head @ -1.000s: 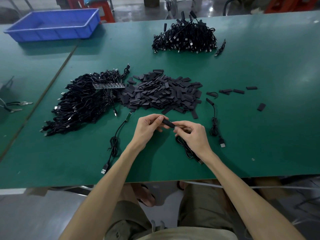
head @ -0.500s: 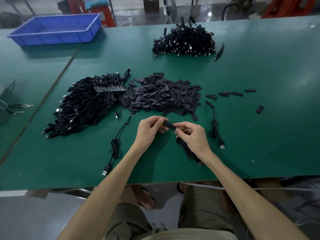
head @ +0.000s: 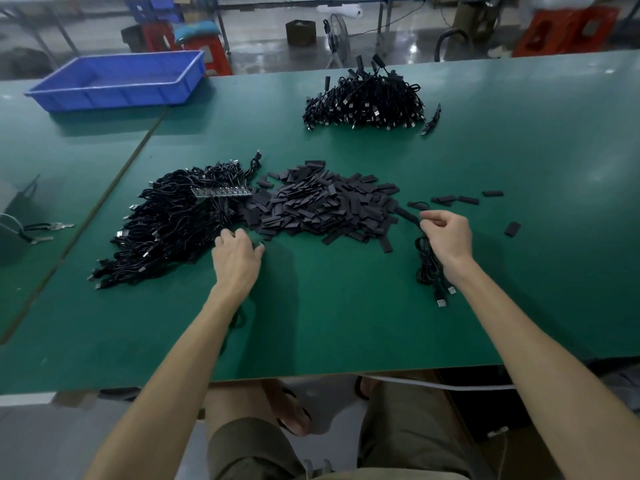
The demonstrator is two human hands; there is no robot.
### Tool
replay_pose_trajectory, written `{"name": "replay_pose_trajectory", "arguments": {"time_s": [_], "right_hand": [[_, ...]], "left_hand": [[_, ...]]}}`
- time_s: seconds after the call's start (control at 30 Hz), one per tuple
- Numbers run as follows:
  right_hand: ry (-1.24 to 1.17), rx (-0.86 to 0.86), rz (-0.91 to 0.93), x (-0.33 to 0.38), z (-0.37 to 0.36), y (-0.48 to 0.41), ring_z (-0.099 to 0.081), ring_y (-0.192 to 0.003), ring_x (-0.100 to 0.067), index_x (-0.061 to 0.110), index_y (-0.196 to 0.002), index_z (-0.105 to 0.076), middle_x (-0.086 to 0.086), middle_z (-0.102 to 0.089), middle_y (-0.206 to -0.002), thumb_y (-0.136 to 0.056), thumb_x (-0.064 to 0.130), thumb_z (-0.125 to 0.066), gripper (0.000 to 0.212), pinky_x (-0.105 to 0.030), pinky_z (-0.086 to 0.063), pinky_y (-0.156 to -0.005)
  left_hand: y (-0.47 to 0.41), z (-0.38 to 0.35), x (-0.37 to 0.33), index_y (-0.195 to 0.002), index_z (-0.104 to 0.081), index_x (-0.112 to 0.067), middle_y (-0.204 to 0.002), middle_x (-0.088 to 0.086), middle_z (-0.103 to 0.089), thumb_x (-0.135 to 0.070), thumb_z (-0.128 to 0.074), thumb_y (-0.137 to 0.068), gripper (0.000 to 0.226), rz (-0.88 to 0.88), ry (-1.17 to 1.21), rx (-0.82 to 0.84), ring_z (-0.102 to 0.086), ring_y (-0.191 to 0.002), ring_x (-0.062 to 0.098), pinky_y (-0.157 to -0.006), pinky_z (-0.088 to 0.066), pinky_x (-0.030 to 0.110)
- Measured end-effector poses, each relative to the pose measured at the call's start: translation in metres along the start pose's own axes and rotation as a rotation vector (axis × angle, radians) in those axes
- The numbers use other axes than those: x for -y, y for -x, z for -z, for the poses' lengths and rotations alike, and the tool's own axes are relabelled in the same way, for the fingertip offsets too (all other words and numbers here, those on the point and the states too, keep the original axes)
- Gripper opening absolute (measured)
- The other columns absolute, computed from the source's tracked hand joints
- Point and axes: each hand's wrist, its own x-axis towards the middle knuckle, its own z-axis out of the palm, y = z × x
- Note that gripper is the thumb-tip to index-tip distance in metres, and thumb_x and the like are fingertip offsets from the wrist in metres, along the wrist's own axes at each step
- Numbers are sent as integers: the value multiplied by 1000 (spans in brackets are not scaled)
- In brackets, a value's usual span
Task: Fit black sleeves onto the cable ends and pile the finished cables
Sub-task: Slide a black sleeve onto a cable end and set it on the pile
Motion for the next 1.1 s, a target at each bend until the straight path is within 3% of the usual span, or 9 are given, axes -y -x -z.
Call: {"name": "replay_pose_trajectory", "arguments": {"time_s": [0.2,0.33,0.4,0.53,0.6,0.7,0.77,0.9,1.1], "right_hand": [[197,9,111,-7,-9,11,-48,-134,-25,6,-143,-57,-12,-55,-141,-99,15,-62,45,-40,-37,-116],[328,-58,365,0,-17,26,-44,-130,-24,9,-133,-62,-7,-54,-132,-99,15,-62,35,-41,-34,-115],[221,63,410,7,-26,38,-52,-121,-18,10,-130,-64,-2,-58,-123,-100,16,-63,30,-37,-45,-110],[55,456,343,13,-53,73,-61,-106,5,16,-131,-64,6,-67,-120,-102,34,-65,34,-6,-47,-90],[-62,602,253,11,-67,88,-68,-105,-1,15,-130,-64,5,-71,-119,-102,36,-63,35,-14,-52,-94],[-274,629,130,10,-78,97,-76,-79,-20,4,-113,-69,-7,-78,-95,-108,26,-55,26,-31,-60,-73],[-229,552,154,7,-77,94,-66,-58,-17,6,-103,-70,-5,-73,-76,-109,24,-53,25,-27,-52,-60],[-154,450,158,-3,-72,83,-50,-51,-3,11,-96,-71,2,-62,-63,-108,26,-55,25,-20,-41,-58],[-196,442,95,-13,-71,73,-48,-51,-7,12,-92,-70,3,-65,-63,-108,26,-53,28,-21,-42,-55]], "left_hand": [[10,-8,3,-101,-63,-8,-102,6,-61,-18,-63,-100,10,-3,340,7,-58,-99,25,-90,-49,40],[11,-1,-9,-91,-69,-15,-84,-1,-69,-24,-73,-93,10,69,675,135,-64,-73,14,-67,-49,26],[15,5,-21,-89,-71,-11,-76,0,-70,-21,-76,-91,11,97,884,226,-63,-63,15,-60,-53,28],[31,12,-52,-88,-66,-4,-75,6,-67,-11,-75,-91,11,126,1279,433,-70,-65,22,-65,-61,31],[39,11,-65,-91,-64,-1,-77,9,-68,-7,-74,-91,11,102,1357,474,-73,-71,26,-70,-61,33],[45,6,-72,-91,-66,-2,-79,11,-72,-8,-76,-89,12,60,1305,459,-74,-73,26,-68,-61,32],[44,2,-71,-90,-68,-4,-82,10,-75,-12,-77,-89,12,21,1213,450,-75,-73,24,-62,-60,32],[31,-6,-62,-93,-72,-13,-90,9,-75,-17,-73,-93,4,-47,968,370,-73,-71,18,-58,-56,29],[-7,-13,-50,-129,-62,-7,-123,7,-58,-5,-59,-100,30,-227,326,5,-57,-109,23,-92,-51,38]]}}
